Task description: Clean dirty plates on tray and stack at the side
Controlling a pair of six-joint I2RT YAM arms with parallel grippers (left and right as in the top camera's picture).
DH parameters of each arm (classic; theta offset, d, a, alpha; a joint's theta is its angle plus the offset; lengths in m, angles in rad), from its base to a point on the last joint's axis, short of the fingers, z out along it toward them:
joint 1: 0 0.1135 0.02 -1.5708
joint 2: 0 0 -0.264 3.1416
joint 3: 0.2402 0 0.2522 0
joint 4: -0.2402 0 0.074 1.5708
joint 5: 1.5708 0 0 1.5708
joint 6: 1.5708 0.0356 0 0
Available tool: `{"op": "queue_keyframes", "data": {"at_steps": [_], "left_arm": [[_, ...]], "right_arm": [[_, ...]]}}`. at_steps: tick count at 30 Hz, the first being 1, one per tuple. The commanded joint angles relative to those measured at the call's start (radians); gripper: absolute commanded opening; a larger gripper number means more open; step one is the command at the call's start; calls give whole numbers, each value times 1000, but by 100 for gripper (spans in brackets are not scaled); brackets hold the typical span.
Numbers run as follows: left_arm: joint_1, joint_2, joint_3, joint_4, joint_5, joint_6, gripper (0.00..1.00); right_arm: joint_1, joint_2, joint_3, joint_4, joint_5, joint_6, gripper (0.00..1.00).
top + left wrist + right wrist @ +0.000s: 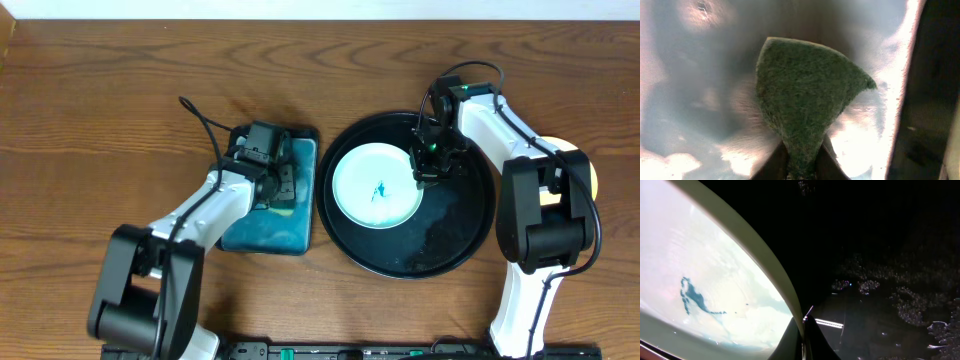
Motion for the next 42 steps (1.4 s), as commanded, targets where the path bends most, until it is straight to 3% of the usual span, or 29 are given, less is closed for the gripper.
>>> {"op": "queue_keyframes", "data": {"at_steps": [1, 6, 25, 27, 30, 31, 42], "left_arm": [[10, -65, 13, -27, -36, 10, 39], [10, -56, 4, -56, -36, 9, 49], [9, 74, 1, 60, 13, 6, 48], [9, 101, 1, 59, 17, 6, 41], [9, 120, 1, 57, 16, 6, 10], [9, 120, 2, 57, 16, 6, 8], [10, -10, 4, 38, 16, 7, 8]], "right_arm": [[8, 3, -1, -2, 3, 1, 1], [8, 3, -1, -2, 3, 1, 1], [9, 3, -1, -1, 3, 1, 1], [10, 3, -1, -2, 3, 1, 1], [11, 3, -1, -2, 3, 1, 1], [11, 3, -1, -3, 3, 1, 1], [11, 3, -1, -4, 3, 1, 1]]}}
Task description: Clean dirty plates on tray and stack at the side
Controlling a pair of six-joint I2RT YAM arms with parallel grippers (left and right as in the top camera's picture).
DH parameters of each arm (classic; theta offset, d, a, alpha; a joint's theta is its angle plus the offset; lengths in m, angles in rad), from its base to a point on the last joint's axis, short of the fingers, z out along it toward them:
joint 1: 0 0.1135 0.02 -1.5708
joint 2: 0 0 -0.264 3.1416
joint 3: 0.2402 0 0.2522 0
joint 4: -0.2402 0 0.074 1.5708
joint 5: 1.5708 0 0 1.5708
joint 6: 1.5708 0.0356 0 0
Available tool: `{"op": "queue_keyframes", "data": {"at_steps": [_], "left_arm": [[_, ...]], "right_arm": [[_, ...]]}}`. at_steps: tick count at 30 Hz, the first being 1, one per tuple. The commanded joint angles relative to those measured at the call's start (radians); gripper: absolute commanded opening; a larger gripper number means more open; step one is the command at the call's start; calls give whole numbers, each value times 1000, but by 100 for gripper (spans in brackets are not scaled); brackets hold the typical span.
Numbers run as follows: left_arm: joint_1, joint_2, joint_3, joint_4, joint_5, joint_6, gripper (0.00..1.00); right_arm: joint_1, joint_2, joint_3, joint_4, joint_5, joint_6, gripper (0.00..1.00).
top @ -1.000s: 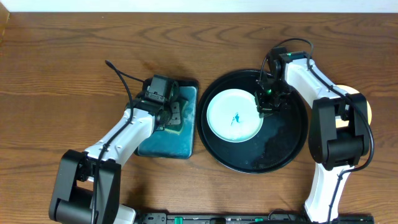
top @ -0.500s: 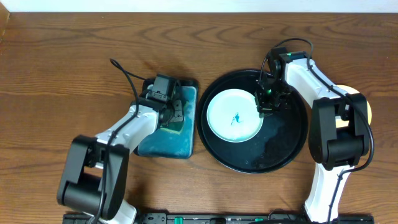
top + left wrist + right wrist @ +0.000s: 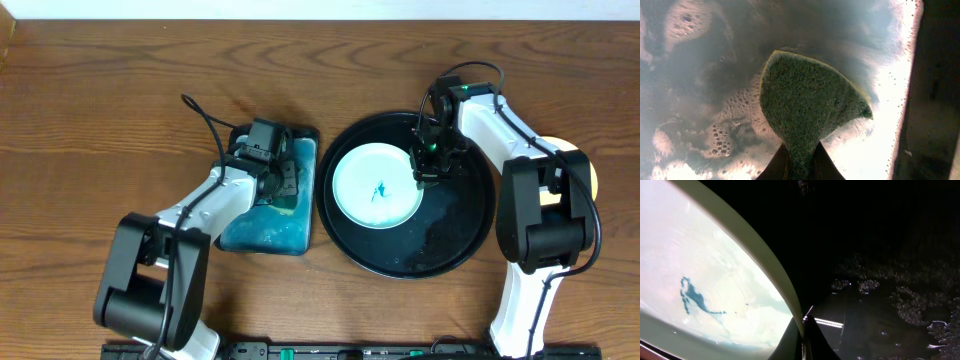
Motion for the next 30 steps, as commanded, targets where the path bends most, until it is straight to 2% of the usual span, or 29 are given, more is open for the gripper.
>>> {"op": "queue_keyframes", "data": {"at_steps": [1, 12, 22, 30], "left_arm": [[5, -77, -10, -19, -14, 3, 7], [10, -237, -10, -37, -32, 10, 8], [179, -267, -10, -33, 335, 122, 7], [389, -267, -12, -31, 787, 243, 8]], "right_arm": [[11, 3, -1, -3, 3, 0, 1], [10, 3, -1, -3, 4, 0, 1], [10, 3, -1, -3, 18, 0, 1], [10, 3, -1, -3, 18, 0, 1]]}}
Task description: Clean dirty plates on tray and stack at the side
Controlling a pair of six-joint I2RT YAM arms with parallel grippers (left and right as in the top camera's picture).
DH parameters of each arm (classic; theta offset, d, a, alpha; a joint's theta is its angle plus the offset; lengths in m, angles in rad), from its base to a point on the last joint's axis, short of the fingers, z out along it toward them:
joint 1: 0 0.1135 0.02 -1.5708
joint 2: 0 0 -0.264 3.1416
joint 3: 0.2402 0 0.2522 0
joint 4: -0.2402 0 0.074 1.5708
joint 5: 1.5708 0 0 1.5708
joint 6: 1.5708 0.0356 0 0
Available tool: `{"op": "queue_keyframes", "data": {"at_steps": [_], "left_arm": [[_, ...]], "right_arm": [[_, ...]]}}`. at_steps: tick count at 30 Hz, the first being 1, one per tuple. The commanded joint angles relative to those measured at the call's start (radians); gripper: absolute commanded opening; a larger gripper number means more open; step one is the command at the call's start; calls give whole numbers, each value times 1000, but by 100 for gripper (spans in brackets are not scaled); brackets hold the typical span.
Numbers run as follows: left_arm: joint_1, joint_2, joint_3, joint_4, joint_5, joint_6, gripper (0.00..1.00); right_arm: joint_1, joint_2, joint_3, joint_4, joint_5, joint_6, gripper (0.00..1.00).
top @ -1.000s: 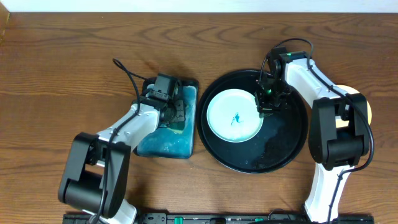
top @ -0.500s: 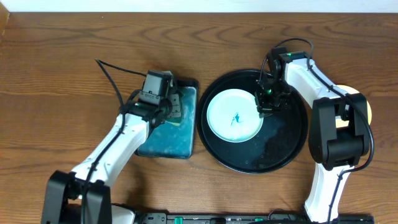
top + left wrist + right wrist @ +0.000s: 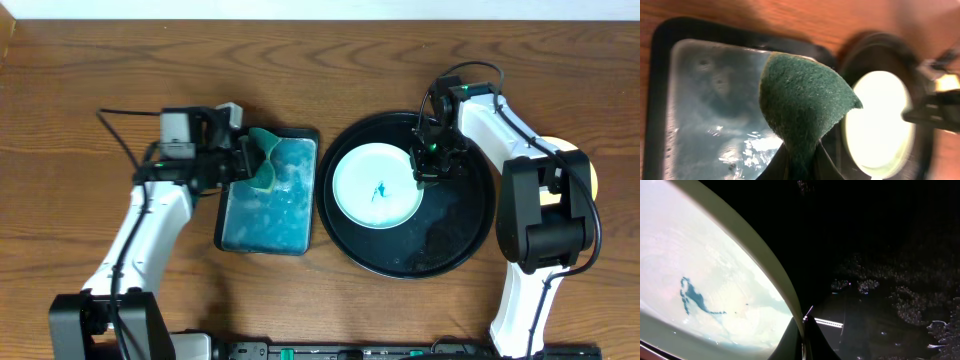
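A white plate with a blue smear lies in the round black tray. My right gripper is shut on the plate's right rim. My left gripper is shut on a green sponge, held above the upper left part of the soapy water basin. In the left wrist view the sponge hangs clear of the water, with the plate beyond it to the right.
Foam bubbles dot the wet floor of the black tray. A yellowish round object lies partly hidden behind my right arm at the table's right side. Bare wooden table surrounds the basin and tray.
My left gripper has lifted the sponge out of the basin's water and the arm has swung out to the left. The right gripper and plate have not moved.
My left gripper held the sponge down in the soapy basin at both earlier moments, with foam showing round it at the second. Now the sponge is raised above the basin. All the while my right gripper has stayed shut on the plate's rim.
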Motion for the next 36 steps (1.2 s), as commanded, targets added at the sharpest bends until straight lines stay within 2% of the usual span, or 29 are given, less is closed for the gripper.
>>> {"op": "queue_keyframes", "data": {"at_steps": [1, 5, 14, 36], "left_arm": [[85, -17, -4, 2, 332, 92, 7], [151, -17, -7, 2, 546, 203, 7], [231, -16, -19, 2, 745, 333, 7], [246, -16, -19, 10, 766, 338, 7]], "right_arm": [[10, 3, -1, -2, 17, 0, 1], [10, 3, -1, 2, 16, 0, 1], [10, 3, -1, 1, 16, 0, 1], [13, 3, -1, 5, 16, 0, 1]]}}
